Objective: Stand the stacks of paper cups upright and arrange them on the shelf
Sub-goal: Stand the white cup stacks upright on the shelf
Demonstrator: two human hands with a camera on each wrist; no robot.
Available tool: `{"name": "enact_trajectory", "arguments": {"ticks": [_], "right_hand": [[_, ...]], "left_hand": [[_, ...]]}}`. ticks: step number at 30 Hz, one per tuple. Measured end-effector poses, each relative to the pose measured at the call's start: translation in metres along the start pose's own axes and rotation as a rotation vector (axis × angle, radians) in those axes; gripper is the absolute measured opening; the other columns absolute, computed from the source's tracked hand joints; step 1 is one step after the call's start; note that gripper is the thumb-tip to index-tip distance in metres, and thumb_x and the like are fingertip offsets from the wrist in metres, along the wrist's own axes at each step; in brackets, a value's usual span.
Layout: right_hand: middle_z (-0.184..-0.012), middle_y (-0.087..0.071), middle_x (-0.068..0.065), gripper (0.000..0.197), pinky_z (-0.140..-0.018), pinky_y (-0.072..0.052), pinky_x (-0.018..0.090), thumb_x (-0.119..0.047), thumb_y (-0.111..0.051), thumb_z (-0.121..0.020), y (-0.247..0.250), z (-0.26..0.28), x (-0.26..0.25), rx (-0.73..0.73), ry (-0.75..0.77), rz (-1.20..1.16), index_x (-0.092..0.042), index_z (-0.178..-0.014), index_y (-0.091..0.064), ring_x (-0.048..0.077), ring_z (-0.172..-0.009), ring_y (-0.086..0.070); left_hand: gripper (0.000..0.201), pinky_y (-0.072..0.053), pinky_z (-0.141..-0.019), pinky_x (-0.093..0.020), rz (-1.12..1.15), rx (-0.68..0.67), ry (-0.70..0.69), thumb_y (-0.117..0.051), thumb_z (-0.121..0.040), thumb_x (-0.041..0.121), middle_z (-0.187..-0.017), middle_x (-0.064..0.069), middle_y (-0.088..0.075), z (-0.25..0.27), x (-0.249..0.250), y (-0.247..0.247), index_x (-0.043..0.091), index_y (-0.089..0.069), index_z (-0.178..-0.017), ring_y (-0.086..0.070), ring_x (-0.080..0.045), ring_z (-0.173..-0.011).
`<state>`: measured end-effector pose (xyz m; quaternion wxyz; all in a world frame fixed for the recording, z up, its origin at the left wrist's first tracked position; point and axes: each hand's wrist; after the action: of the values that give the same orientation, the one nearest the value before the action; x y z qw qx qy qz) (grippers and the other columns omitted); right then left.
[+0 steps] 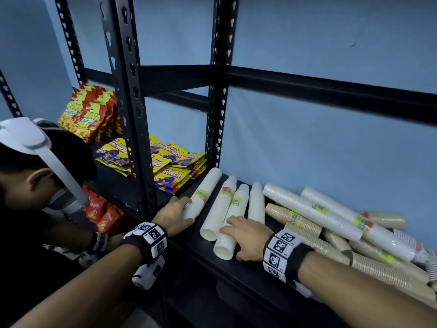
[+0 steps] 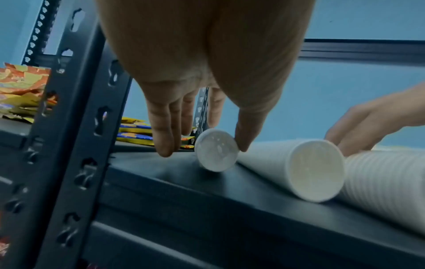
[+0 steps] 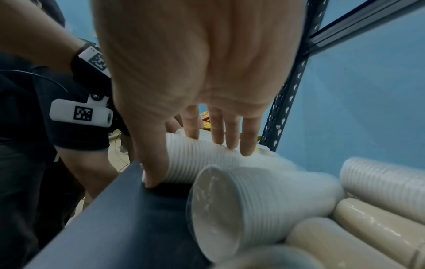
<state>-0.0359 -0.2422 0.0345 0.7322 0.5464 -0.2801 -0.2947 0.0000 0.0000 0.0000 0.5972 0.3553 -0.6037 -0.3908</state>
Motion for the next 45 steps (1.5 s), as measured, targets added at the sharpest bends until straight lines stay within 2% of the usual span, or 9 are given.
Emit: {"name": "enact_trajectory", "arguments": {"ticks": [3,8,16,26,30,33,36,39,45], "right_hand": [[-0.131,-0.041,0.005,0.064,-0.091,-0.048,0.043,-0.022,-0.071,-0.076,-0.002,-0.005,-0.003,0.03,-0.005,0.024,-0.022,-0.135,-0.044,0.026,-0.117,-0.045],[-0.132,-0.042,0.005,0.058,-0.094,-0.045,0.042,-0.024,-0.069,-0.079,-0.003,-0.012,-0.008,0.052,-0.004,0.028,-0.022,-0.132,-0.046,0.026,-0.12,-0.044],[-0.127,-0.045,0.004,0.055,-0.085,-0.049,0.039,-0.032,-0.068,-0.079,0.0,-0.012,-0.016,0.068,0.026,-0.007,-0.024,-0.131,-0.05,0.024,-0.118,-0.043],[-0.123,-0.047,0.003,0.059,-0.083,-0.045,0.036,-0.042,-0.071,-0.076,0.005,-0.02,-0.023,0.039,0.065,0.007,-0.023,-0.129,-0.052,0.021,-0.115,-0.043],[-0.122,-0.048,0.003,0.062,-0.088,-0.047,0.039,-0.044,-0.073,-0.075,0.012,-0.027,-0.014,-0.006,0.054,0.032,-0.023,-0.129,-0.053,0.021,-0.113,-0.045],[-0.119,-0.048,0.002,0.061,-0.084,-0.048,0.04,-0.041,-0.075,-0.073,0.02,-0.035,0.0,-0.045,0.013,0.05,-0.023,-0.127,-0.054,0.021,-0.111,-0.046],[-0.117,-0.048,0.0,0.062,-0.075,-0.046,0.034,-0.04,-0.076,-0.071,0.027,-0.043,0.021,-0.06,-0.029,0.053,-0.025,-0.127,-0.053,0.02,-0.11,-0.047],[-0.12,-0.049,-0.001,0.066,-0.071,-0.043,0.03,-0.038,-0.077,-0.07,0.037,-0.048,0.045,-0.045,-0.069,0.048,-0.026,-0.13,-0.052,0.019,-0.112,-0.048],[-0.119,-0.05,0.004,0.067,-0.075,-0.035,0.026,-0.037,-0.079,-0.069,0.041,-0.066,0.08,-0.084,-0.128,0.042,-0.024,-0.13,-0.054,0.022,-0.11,-0.049]], "left_hand": [[0.065,-0.049,-0.094,-0.037,0.026,-0.004,0.018,-0.071,-0.081,0.037,-0.122,-0.003,-0.046,-0.001,0.001,-0.003,0.027,-0.041,-0.138,-0.057,-0.022,-0.106],[0.066,-0.048,-0.095,-0.038,0.036,-0.023,0.019,-0.072,-0.078,0.03,-0.125,-0.007,-0.049,-0.005,0.005,-0.006,0.027,-0.041,-0.137,-0.054,-0.024,-0.112],[0.069,-0.049,-0.093,-0.04,0.054,-0.04,0.03,-0.073,-0.074,0.024,-0.125,-0.007,-0.049,-0.011,0.001,-0.006,0.027,-0.041,-0.135,-0.054,-0.025,-0.11],[0.069,-0.051,-0.091,-0.04,0.071,-0.026,0.035,-0.074,-0.072,0.021,-0.125,-0.006,-0.05,-0.012,0.002,-0.005,0.027,-0.043,-0.133,-0.055,-0.024,-0.109],[0.069,-0.051,-0.092,-0.041,0.076,-0.029,0.034,-0.073,-0.072,0.022,-0.125,-0.005,-0.051,-0.011,0.001,-0.005,0.028,-0.043,-0.133,-0.056,-0.025,-0.109],[0.069,-0.051,-0.093,-0.042,0.073,-0.032,0.03,-0.073,-0.072,0.023,-0.125,-0.005,-0.051,-0.012,-0.001,-0.005,0.028,-0.042,-0.134,-0.056,-0.025,-0.109],[0.069,-0.051,-0.093,-0.041,0.072,-0.032,0.024,-0.073,-0.073,0.022,-0.125,-0.005,-0.051,-0.013,-0.002,-0.006,0.028,-0.043,-0.134,-0.056,-0.024,-0.109],[0.069,-0.051,-0.092,-0.041,0.082,-0.027,0.018,-0.073,-0.073,0.023,-0.124,-0.005,-0.052,-0.015,-0.004,-0.006,0.028,-0.043,-0.134,-0.056,-0.023,-0.108],[0.071,-0.051,-0.091,-0.04,0.093,-0.036,0.024,-0.075,-0.073,0.028,-0.122,-0.003,-0.053,-0.017,-0.008,-0.01,0.032,-0.039,-0.134,-0.056,-0.022,-0.106]]}}
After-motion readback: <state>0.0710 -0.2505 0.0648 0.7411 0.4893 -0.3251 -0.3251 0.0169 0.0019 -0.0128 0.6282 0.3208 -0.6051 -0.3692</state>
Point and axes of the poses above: each hand's wrist, its own z-axis away from the middle knuckle, its own y-axis out of the back of the hand, x = y × z
